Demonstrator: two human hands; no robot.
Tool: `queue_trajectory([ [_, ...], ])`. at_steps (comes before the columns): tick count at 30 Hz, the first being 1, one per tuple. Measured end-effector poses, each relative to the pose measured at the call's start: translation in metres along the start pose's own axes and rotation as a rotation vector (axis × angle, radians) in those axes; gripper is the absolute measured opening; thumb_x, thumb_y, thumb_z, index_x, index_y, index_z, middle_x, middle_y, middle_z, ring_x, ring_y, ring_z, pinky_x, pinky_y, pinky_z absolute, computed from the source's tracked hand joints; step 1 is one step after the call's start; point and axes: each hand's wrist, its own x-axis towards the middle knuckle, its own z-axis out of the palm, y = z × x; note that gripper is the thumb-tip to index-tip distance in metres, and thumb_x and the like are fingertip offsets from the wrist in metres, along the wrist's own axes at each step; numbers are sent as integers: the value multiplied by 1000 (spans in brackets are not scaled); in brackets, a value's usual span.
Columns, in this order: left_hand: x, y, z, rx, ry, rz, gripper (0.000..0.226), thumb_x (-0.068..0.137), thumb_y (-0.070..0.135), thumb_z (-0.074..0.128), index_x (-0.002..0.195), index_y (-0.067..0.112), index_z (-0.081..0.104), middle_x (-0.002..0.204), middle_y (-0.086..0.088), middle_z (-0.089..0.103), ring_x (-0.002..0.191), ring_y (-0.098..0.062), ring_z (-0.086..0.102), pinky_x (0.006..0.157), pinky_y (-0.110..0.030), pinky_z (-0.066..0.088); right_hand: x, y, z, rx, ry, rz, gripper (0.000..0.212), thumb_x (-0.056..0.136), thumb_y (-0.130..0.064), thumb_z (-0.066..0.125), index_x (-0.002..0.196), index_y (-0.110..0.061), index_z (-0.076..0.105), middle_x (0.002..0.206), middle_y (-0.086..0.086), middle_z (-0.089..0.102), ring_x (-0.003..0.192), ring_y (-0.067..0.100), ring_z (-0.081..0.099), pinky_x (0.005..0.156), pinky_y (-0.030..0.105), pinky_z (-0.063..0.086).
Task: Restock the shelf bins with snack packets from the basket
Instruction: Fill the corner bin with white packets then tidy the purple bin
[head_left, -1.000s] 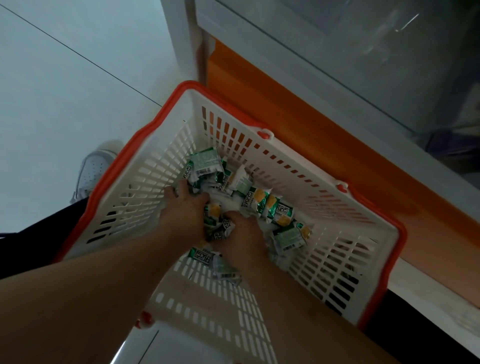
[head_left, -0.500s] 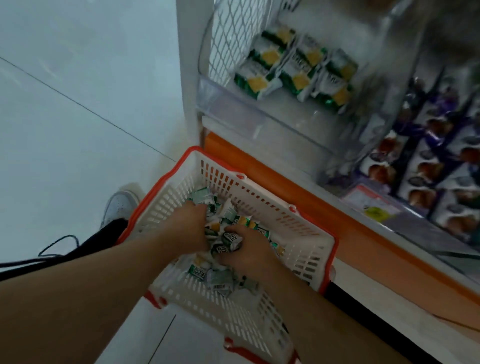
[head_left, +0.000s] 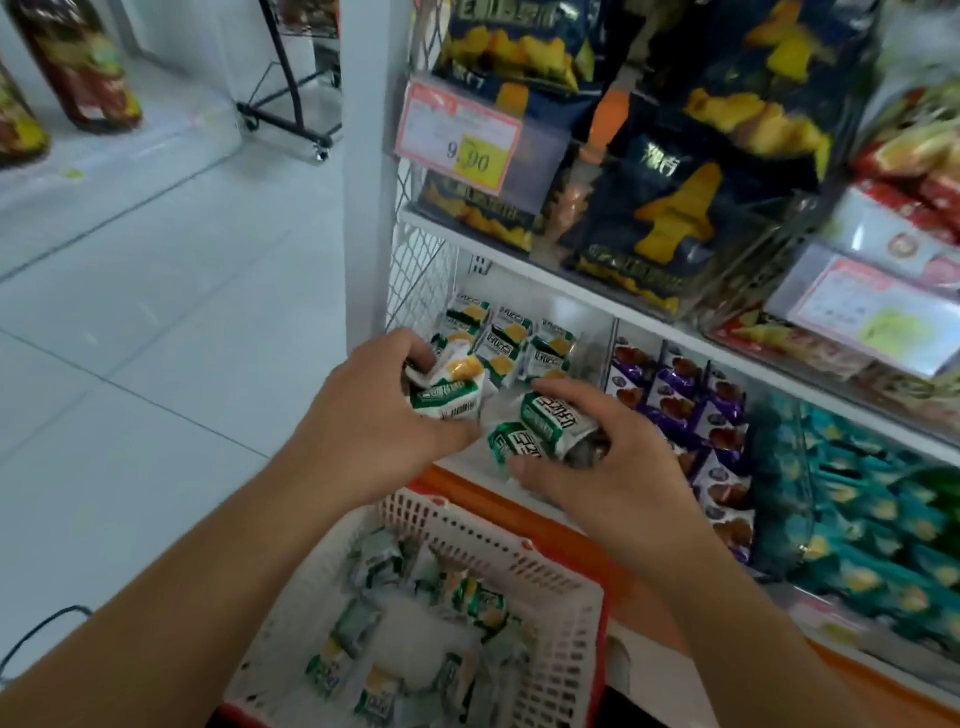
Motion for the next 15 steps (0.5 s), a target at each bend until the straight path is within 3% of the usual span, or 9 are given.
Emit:
queue_trajectory([
  [2,21,0,7,19,50,44,55,72,54,87,109,36,50,103,18,53,82,1,55,58,-19,37,20,-4,-3,7,53,-6,63,80,-43,88,130,-61,55,129,-32,59,102,2,69,85,33,63],
  [4,45,-6,21,106,70,120,53,76,48,86,112,31,50,110,13,50,85,0,54,62,-17,38,47,2,5,-36,68,-1,61,83,-39,87,132,-57,56,119,-27,63,69,-1,69,62,21,60],
  [6,65,-16,39,193,69,180,54,81,40,83,119,26,49,122,6,45,98,-7,54,72,-22,47,73,13,18,-159,76,-22,65,84,-38,84,140,-51,55,131,-22,60,73,-15,62,65,3,49],
  [7,74,-22,49,237,56,187,57,82,36,83,124,24,46,128,3,42,105,-13,55,79,-29,53,86,19,25,-238,65,-29,67,84,-40,83,143,-50,52,140,-18,56,81,-14,60,74,2,47],
  [10,92,-34,72,324,-25,145,62,84,28,80,133,20,41,137,-2,39,118,-25,55,89,-45,57,111,31,42,-501,-50,-11,73,89,-44,75,152,-48,39,150,-1,43,120,18,59,97,32,52],
  [12,102,-42,78,343,-83,111,56,84,28,78,129,21,46,135,-3,41,116,-26,56,90,-47,56,121,36,51,-591,-133,21,69,92,-42,72,151,-44,38,143,4,40,121,29,57,91,34,49],
  [15,119,-56,75,371,-174,53,34,81,41,76,109,29,62,117,4,52,106,-19,59,85,-39,56,132,44,65,-585,-217,4,53,89,-44,68,137,-45,46,129,1,53,109,25,59,82,33,50],
])
